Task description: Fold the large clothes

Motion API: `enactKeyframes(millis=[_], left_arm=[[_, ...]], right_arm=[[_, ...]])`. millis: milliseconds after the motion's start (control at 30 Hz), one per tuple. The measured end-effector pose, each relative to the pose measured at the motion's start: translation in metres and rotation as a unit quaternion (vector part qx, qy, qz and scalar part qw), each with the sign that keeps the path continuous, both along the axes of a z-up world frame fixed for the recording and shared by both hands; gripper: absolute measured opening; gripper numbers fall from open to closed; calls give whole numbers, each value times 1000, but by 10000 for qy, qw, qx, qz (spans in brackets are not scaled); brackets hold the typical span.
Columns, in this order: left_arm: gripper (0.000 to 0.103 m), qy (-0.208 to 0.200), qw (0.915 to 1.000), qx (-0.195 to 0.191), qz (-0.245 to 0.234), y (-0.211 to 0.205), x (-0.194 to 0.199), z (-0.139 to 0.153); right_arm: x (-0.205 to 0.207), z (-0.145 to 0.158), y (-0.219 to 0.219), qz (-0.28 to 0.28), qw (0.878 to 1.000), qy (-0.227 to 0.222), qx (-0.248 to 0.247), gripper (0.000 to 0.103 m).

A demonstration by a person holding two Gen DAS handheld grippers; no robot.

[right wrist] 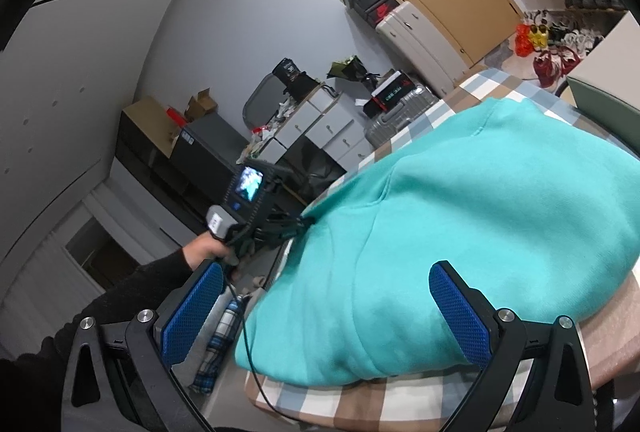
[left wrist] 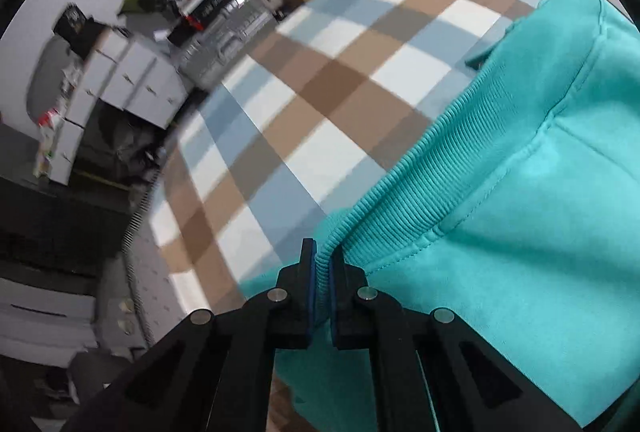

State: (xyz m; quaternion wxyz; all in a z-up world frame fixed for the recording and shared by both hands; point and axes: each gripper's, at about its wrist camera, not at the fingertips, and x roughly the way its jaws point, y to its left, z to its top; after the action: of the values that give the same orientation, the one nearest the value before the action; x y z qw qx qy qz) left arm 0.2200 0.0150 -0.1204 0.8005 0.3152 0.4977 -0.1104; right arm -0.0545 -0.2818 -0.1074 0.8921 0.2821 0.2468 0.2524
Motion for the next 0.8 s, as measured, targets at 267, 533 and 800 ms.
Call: enactKeyframes(millis=[267, 533, 800], left_arm=[[99, -588, 9981, 158, -75, 28, -6, 27], [99, -441, 9954, 436, -729, 53, -17, 9], [99, 156, 9893, -170, -1438, 48, -4, 1]], right_arm=[[2, 0, 7, 106, 9999, 98, -24, 103], [0, 1, 13, 162, 9998, 22, -116, 103], [5, -4, 14, 99, 9994, 155, -277, 103]])
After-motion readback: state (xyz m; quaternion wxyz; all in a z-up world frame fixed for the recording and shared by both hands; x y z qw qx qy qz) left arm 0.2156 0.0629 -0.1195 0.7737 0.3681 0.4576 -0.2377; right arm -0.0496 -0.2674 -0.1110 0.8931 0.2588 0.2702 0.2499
